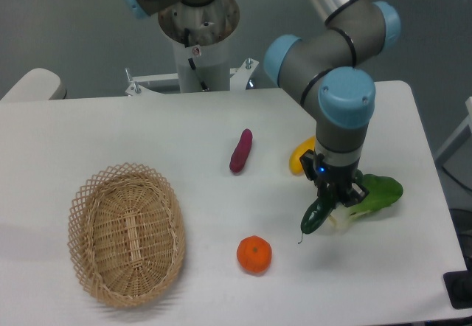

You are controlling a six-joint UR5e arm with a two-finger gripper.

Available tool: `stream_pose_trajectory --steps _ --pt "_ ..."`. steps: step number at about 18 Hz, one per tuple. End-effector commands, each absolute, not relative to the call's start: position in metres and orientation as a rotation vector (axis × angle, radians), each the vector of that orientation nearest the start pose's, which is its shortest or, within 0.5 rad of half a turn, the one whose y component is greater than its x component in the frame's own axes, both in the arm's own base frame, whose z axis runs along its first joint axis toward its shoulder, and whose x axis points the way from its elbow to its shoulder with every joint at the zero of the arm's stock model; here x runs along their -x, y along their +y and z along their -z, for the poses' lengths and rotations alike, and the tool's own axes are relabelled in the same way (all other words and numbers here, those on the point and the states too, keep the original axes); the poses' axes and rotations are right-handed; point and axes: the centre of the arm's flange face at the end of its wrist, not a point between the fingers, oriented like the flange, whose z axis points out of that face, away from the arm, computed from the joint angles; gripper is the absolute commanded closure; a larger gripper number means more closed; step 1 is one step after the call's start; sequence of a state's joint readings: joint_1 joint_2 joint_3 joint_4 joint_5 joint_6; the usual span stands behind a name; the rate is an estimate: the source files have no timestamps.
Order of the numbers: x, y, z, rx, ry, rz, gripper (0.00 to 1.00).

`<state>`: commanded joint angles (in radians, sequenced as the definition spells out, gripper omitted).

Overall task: Place the cucumber on the table
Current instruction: 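Lift the held green cucumber away from the bok choy with the gripper, then lower the cucumber upright onto the table beside the tangerine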

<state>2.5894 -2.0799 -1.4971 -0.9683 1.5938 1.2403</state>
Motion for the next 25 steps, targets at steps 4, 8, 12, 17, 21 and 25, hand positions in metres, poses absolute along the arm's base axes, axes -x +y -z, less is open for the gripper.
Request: stream_pose_trajectory --steps 4,8,12,17,21,25 --pt "0.517 0.483 -0.258 3.05 -0.195 -0.209 0.86" --pt "0.503 0.5 -0.242 3.044 -0.359 -0.183 0.86" --pt "0.486 0.501 -0.233 3.05 -0.453 -0.156 0.85" --pt "0.48 0.501 -0.221 3.04 -0.459 -0.174 0.68" --pt "0.485 0.501 -0.226 3.049 -0.442 -0.219 0.0" --pt "0.493 0.504 -0.248 3.025 -0.44 -0.284 0.0"
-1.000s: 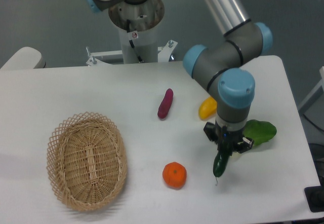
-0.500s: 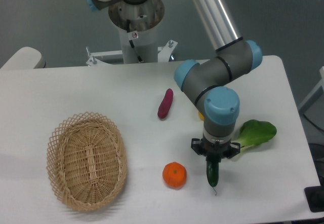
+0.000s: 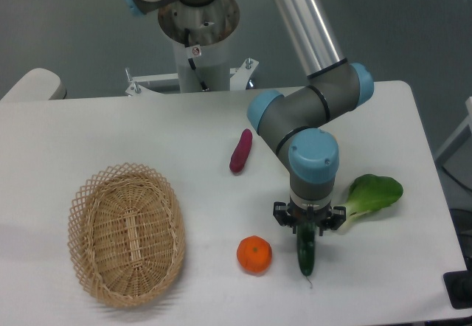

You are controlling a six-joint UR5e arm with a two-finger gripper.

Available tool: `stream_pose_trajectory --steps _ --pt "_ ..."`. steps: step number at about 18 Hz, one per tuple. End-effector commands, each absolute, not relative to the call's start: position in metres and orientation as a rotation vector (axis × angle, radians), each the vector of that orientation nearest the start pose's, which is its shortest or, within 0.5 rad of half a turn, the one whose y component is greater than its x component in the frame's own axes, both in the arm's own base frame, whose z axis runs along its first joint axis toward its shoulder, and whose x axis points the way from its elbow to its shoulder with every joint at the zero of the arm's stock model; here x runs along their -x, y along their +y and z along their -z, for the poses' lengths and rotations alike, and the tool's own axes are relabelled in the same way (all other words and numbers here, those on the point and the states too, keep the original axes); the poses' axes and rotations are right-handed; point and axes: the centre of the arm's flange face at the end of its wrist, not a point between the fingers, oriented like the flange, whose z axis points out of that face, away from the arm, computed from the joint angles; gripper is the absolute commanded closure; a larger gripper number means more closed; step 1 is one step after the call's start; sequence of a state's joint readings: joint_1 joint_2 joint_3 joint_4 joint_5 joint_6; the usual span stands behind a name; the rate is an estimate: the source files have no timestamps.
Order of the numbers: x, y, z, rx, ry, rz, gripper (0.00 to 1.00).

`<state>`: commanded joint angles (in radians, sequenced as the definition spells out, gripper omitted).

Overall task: Place the cucumber on the table
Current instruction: 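Lower the cucumber upright onto the table beside the tangerine, then open the gripper, release the cucumber, and raise the arm away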

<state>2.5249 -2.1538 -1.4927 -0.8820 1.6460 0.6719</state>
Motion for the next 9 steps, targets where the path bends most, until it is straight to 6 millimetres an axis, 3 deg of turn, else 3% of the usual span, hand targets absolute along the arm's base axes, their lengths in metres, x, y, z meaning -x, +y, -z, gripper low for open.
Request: stream_pose_trajectory --steps 3,6,9 --pt "0.501 0.504 -0.274 2.996 -0.388 -0.34 0.0" --pt "0.503 0.497 -0.292 3.023 -0.125 -0.384 0.0" --pt "0.517 0.475 -0.319 3.026 0.096 -0.447 0.0"
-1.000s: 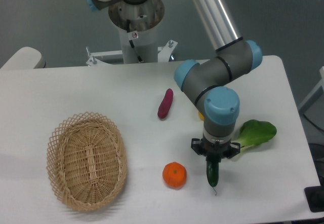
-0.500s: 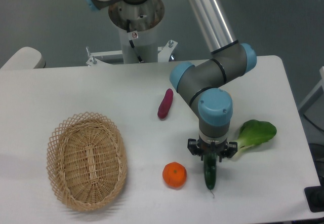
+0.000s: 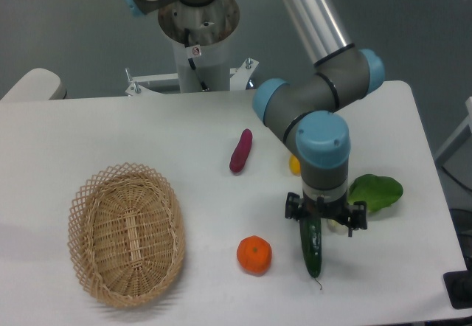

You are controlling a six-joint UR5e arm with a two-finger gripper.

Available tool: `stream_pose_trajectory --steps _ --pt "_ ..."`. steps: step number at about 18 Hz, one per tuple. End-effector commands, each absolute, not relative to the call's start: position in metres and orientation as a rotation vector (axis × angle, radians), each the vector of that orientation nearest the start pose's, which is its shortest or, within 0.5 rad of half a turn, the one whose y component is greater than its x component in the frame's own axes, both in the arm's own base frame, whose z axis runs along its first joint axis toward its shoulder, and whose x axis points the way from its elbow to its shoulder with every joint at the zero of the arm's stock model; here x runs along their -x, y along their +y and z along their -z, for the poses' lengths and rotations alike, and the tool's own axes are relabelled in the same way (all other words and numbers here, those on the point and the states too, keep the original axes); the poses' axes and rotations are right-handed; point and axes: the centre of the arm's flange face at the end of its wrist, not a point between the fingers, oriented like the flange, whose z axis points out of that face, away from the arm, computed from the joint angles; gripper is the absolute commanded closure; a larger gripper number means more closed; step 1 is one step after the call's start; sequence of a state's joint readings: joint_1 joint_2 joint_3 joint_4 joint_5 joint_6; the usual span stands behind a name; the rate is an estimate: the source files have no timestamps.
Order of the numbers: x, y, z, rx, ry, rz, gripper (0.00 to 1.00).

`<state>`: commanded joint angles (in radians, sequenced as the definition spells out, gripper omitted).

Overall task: Place the cucumber on the table
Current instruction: 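Open the gripper, release the cucumber, and raise the arm away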

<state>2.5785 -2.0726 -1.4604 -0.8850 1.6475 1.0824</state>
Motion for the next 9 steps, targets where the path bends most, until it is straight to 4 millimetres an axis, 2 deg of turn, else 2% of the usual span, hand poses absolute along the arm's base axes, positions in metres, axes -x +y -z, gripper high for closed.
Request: stream_pose_trajectory --steps 4,6,9 --pt "0.537 0.427 -0.366 3.014 0.365 -0.528 0.0" --pt "0.537 0.409 -0.387 3.018 0.492 -0.529 0.0" --pt "0.534 0.388 -0.415 3.031 0.589 -0.501 0.0"
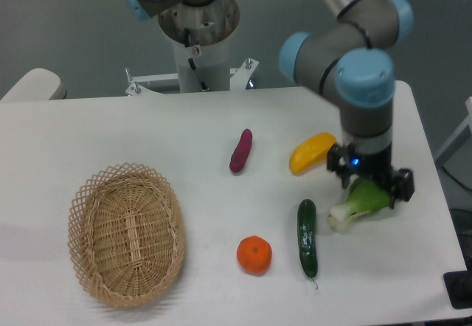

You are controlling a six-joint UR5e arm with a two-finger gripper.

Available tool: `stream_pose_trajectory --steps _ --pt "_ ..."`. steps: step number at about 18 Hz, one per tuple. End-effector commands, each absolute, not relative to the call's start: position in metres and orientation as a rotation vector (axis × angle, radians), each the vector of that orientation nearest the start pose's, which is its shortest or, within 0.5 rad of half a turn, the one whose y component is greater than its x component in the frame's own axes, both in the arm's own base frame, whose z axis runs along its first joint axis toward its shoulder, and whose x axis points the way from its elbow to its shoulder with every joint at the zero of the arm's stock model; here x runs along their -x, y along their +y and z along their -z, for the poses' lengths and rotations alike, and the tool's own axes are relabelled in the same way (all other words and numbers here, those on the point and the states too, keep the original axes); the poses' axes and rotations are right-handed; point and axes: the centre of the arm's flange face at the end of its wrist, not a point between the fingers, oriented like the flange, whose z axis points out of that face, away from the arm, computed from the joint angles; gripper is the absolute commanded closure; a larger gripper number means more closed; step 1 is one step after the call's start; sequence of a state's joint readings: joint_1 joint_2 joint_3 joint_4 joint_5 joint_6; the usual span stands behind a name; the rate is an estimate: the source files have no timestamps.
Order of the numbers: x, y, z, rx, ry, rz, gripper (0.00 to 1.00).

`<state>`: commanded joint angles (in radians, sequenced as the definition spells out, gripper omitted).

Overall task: Place the cucumber on the table
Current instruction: 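Open the gripper, release the cucumber, and raise the arm away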

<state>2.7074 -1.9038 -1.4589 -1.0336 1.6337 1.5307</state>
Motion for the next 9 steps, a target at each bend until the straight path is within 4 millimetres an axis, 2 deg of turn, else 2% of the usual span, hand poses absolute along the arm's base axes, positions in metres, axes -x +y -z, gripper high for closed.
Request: stream_pose_trajectory --steps 2,4,7,9 --pt "0.531 0.379 -0.42 3.049 0.648 -0.414 0.0" --pt "0.526 0.364 -0.436 3.049 0.728 -0.379 0.0" --pt "0.517 0.357 -0.453 3.026 0.772 -0.388 0.0" --pt "0.515 0.356 -0.457 3.027 0.772 -0.386 0.0"
